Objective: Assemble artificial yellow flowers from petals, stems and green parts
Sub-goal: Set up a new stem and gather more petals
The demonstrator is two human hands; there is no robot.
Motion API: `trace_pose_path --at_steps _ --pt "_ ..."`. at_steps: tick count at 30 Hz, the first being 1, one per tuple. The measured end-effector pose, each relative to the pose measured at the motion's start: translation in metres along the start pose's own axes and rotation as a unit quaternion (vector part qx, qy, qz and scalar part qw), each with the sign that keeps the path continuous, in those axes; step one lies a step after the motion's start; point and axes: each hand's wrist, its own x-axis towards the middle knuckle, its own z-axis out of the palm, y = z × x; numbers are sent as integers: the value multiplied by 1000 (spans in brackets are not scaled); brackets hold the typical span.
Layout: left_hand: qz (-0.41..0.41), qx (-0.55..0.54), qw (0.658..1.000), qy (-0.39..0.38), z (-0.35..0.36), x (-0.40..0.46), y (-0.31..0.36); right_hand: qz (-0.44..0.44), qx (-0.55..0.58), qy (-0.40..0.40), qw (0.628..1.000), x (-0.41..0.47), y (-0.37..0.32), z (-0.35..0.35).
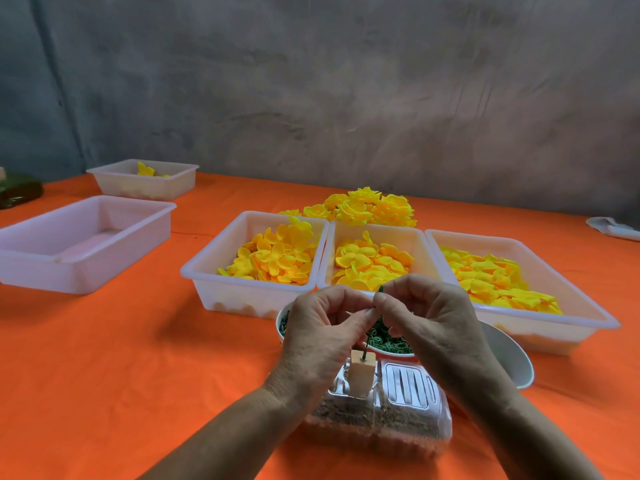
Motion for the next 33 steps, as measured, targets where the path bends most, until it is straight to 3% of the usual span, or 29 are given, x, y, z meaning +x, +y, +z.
trace_pose_path --at_steps 4,9,16,21,33 --pt "20 -1 1000 -7 -1 -1 -3 131 123 -16 984 3 2 -1" --pt "38 -14 999 6 -5 2 -2 299 311 -79 899 11 3 -3" --pt "54 12 998 6 -5 4 -1 356 364 -87 856 12 2 -4" --pt "61 27 998 12 -6 6 -3 353 358 -80 860 12 2 -4" --pt "59 23 998 8 -4 6 -4 255 288 -61 921 9 5 -3"
